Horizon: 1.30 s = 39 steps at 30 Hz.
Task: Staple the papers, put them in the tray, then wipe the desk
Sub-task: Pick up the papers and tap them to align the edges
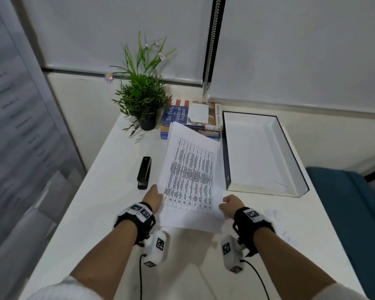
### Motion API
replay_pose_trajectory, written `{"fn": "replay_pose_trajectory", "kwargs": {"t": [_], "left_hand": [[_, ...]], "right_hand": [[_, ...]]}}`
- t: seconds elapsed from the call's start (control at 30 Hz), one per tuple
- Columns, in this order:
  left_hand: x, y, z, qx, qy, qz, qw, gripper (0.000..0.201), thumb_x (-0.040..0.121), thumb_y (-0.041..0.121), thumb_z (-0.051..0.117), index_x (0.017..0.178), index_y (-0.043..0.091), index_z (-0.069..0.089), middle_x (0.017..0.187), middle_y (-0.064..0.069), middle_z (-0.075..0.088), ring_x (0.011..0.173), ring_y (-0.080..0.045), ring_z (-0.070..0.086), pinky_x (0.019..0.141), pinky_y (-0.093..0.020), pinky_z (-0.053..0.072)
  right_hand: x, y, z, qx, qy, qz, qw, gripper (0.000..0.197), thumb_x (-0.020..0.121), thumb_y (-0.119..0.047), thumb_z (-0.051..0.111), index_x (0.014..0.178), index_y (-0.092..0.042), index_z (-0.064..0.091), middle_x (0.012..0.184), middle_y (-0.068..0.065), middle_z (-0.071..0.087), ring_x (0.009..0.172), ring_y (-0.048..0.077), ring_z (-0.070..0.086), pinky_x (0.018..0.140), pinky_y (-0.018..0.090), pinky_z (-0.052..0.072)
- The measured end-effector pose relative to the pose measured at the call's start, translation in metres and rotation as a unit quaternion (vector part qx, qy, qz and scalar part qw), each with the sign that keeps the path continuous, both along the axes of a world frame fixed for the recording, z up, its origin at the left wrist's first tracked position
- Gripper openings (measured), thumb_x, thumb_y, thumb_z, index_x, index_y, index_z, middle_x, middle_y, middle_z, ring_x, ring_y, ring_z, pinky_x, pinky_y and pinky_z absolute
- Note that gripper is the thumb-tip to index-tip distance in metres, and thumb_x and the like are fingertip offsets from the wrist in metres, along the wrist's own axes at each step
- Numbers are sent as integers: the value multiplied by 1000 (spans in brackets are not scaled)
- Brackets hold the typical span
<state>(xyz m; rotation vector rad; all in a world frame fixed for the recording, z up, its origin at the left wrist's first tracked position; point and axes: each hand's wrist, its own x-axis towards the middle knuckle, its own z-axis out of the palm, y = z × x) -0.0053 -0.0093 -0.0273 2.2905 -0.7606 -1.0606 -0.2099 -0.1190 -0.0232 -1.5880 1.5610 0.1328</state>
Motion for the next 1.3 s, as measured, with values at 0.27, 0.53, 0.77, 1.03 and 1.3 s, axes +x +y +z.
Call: {"fn": "replay_pose_trajectory", "kwargs": {"t": [0.27, 0.53, 0.77, 1.03, 1.3], "left_hand": [[3, 68, 19, -145, 74, 34, 986, 37, 96, 0, 39, 133, -3, 40, 130, -9, 50, 124, -18, 43, 110, -34, 30], [6, 88, 52, -211, 17, 52, 976, 36, 92, -5, 42, 128, -2, 42, 128, -16, 55, 121, -26, 51, 104, -31, 37], [-3, 85, 96, -356, 21, 73, 931, 47, 98, 4, 33, 143, 0, 17, 147, -12, 32, 125, -9, 31, 105, -20, 22], [-15, 84, 115, -462, -5, 95, 882, 18, 97, -4, 29, 113, -1, 36, 94, 0, 48, 77, 11, 49, 63, 9, 37], [-19, 96, 92, -414, 16, 126, 901, 35, 95, -4, 30, 131, -3, 34, 119, -5, 48, 113, -19, 48, 96, -18, 33]], "right_hand": [[-4, 21, 52, -18, -247, -55, 967, 47, 92, -3, 51, 136, -1, 38, 113, 8, 50, 107, 25, 50, 79, 26, 43], [12, 57, 84, -185, -280, -61, 940, 17, 86, 1, 44, 86, -5, 60, 77, 11, 60, 68, 24, 55, 62, 28, 45], [10, 95, 88, -222, -300, -41, 927, 36, 91, -1, 39, 126, -1, 47, 128, 22, 57, 116, 35, 56, 101, 42, 45], [19, 118, 114, -278, -360, -90, 886, 32, 93, 0, 34, 123, 2, 46, 110, 8, 55, 100, 19, 51, 91, 29, 43], [28, 127, 102, -240, -331, -76, 910, 41, 94, 2, 34, 135, 2, 40, 135, 19, 51, 121, 28, 50, 87, 13, 33]]}}
